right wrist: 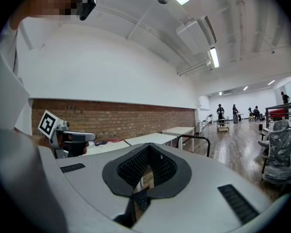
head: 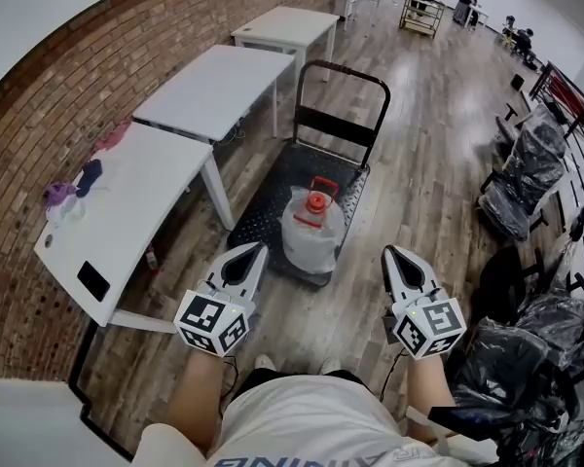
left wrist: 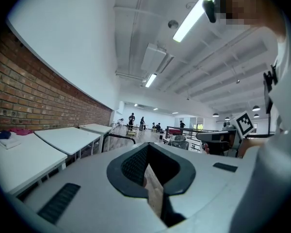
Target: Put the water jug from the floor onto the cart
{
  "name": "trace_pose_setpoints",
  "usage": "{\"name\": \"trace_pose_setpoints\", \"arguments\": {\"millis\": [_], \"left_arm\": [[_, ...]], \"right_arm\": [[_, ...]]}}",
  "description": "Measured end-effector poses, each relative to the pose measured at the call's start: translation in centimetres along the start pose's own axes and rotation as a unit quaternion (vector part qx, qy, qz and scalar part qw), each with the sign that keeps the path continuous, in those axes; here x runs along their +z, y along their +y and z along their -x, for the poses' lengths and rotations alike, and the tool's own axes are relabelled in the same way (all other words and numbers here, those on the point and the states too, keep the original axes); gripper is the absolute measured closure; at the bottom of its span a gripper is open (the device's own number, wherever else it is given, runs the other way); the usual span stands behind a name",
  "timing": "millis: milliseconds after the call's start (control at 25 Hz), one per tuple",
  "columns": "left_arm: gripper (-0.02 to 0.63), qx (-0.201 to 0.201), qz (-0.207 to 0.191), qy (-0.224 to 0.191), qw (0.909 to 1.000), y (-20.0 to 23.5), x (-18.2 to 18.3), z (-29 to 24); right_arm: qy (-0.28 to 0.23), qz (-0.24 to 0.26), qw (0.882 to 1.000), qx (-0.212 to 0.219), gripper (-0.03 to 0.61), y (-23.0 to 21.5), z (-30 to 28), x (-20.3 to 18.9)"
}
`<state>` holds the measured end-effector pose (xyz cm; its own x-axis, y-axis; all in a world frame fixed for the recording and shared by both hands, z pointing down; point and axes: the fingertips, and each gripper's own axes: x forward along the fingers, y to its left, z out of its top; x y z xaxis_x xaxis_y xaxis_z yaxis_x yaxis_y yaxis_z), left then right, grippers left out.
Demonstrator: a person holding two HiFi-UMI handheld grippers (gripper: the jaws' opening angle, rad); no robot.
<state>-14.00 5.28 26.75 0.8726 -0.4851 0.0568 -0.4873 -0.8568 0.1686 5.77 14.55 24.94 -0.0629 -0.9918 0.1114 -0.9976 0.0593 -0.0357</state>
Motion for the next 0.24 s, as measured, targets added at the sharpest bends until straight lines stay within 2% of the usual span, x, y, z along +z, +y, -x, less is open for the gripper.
{"name": "trace_pose_setpoints", "arguments": {"millis": [240], "left_arm": [[0.614,-0.007,0.001,-0.002,1.0,-0.49,0.11,-0.47]], "right_arm": [[0.005,0.003,1.0,-0.006,0.577,-0.48,0.21,-0.01]]}}
